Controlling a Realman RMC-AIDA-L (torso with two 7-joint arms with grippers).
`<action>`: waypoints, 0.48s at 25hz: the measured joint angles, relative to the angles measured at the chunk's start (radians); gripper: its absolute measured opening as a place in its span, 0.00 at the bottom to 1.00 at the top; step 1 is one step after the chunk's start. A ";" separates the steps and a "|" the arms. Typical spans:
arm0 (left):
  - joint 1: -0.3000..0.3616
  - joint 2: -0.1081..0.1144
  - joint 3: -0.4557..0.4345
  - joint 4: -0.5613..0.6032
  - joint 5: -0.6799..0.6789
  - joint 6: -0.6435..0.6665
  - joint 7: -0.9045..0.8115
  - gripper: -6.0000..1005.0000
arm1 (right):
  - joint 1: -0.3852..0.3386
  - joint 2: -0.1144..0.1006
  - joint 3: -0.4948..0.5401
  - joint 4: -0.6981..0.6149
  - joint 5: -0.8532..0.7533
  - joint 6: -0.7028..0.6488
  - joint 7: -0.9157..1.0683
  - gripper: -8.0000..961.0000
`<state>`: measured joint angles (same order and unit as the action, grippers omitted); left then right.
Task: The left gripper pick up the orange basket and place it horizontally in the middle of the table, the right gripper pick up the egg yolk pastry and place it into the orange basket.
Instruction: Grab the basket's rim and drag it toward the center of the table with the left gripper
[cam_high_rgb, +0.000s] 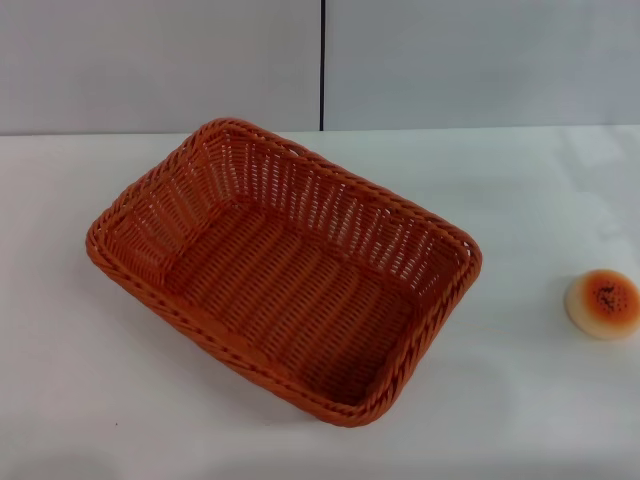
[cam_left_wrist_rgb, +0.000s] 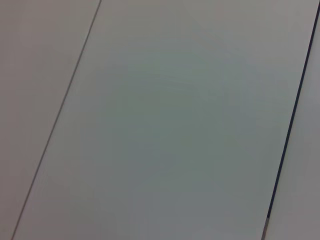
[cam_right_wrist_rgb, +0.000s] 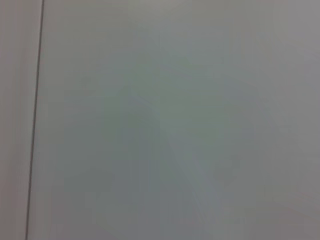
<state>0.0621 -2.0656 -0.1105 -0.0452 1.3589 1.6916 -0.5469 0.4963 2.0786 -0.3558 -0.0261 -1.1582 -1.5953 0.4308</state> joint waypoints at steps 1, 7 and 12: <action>0.000 0.000 0.000 0.000 0.000 0.000 0.000 0.81 | -0.002 0.000 0.000 0.000 0.000 0.000 0.000 0.69; -0.006 0.002 -0.005 0.005 -0.002 0.002 -0.004 0.81 | -0.009 0.002 0.000 0.009 0.000 -0.003 0.001 0.69; -0.009 0.002 -0.009 0.001 -0.005 -0.006 -0.004 0.81 | -0.006 0.002 0.000 0.015 0.000 -0.001 -0.002 0.69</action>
<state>0.0527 -2.0635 -0.1195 -0.0440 1.3536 1.6860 -0.5508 0.4902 2.0804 -0.3559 -0.0109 -1.1582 -1.5961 0.4289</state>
